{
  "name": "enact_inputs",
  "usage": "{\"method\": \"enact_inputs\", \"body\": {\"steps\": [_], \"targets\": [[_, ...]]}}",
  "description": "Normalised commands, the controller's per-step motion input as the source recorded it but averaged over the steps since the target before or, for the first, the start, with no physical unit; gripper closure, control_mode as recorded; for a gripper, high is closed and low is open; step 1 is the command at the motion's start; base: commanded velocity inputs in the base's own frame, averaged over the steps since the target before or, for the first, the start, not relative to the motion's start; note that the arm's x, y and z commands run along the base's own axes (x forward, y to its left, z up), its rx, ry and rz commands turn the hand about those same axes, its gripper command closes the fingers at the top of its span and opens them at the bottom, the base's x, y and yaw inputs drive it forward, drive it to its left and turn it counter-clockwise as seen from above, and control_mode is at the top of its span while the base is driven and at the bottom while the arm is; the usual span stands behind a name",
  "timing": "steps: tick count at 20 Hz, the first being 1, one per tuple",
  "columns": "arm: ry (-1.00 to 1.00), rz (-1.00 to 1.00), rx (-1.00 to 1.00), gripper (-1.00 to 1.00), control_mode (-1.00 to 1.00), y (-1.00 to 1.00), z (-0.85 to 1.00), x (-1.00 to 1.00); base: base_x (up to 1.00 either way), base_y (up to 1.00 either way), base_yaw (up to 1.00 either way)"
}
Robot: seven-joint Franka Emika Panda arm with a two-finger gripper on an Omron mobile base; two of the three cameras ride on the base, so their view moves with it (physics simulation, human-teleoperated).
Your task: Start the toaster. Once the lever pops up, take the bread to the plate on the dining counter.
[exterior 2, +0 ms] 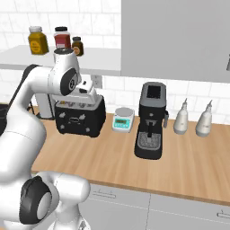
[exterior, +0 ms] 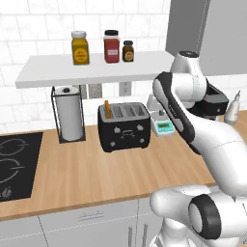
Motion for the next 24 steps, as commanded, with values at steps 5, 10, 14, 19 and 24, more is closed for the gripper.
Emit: {"method": "enact_inputs", "body": {"steps": [5, 10, 14, 19, 24], "targets": [[-0.06, 0.00, -0.01, -1.00, -1.00, 0.31, -0.30, 0.00, 0.00, 0.00, 0.00], [-0.09, 0.00, -0.01, -1.00, -1.00, 0.68, -0.46, 0.00, 0.00, 0.00, 0.00], [-0.04, -0.02, 0.00, -1.00, -1.00, 0.36, -0.42, 0.02, 0.00, 0.00, 0.00], [-0.04, -0.04, 0.00, -1.00, -1.00, 0.26, -0.38, 0.10, 0.00, 0.00, 0.00], [-0.07, -0.04, 0.00, -1.00, -1.00, 0.30, -0.16, 0.13, 0.00, 0.00, 0.00]]}}
